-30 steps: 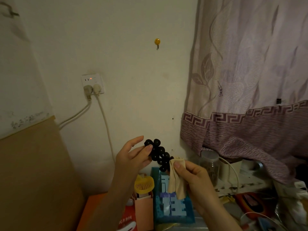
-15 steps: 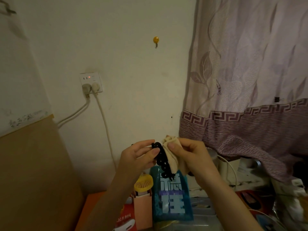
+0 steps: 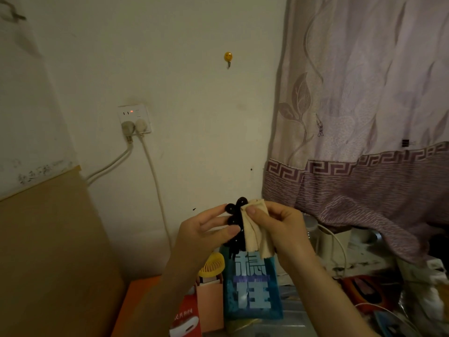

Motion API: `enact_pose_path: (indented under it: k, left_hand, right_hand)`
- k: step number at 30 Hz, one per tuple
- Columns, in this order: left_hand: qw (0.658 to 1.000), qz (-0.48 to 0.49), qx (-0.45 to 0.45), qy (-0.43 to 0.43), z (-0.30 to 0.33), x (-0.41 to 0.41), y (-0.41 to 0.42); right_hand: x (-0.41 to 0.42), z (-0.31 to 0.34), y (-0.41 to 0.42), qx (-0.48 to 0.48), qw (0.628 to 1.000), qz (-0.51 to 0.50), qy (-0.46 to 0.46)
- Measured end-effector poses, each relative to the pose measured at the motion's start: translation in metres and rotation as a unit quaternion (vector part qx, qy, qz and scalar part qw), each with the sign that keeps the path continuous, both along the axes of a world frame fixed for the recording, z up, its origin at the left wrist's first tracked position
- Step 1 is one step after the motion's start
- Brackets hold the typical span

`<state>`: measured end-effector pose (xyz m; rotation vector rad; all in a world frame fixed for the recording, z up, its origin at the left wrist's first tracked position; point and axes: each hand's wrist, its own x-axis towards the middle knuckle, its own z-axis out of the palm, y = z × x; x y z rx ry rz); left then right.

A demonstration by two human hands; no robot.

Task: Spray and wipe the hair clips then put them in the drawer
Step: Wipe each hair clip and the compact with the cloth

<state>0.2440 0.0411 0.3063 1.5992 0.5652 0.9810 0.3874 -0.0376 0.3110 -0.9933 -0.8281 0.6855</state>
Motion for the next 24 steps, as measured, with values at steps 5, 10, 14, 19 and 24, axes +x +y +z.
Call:
enact_pose_path:
  k: [5,10,14,19,24]
  left_hand:
    - [1.000,-0.004,0.000,0.031,-0.014,0.000,-0.006]
    - [1.000,0.014,0.022,0.009,-0.015,-0.002,-0.006]
    - [0.999,0.029,0.030,-0.010,-0.016,-0.002,-0.002]
    - [0.998,0.028,0.045,-0.020,-0.014,-0.007,0.002]
    - [0.997,0.030,0.068,-0.015,-0.009,-0.012,0.007]
  right_hand:
    - [0.002,-0.003,0.003,0.001,0.994,0.000,0.109]
    - [0.003,-0.005,0.005,-0.001,0.991,0.001,0.137]
    - [0.005,-0.010,0.005,-0.008,0.993,-0.007,0.113]
    - [0.009,-0.012,0.001,-0.008,0.998,-0.028,0.063]
    - [0.016,-0.004,-0.003,0.018,0.998,-0.060,0.028]
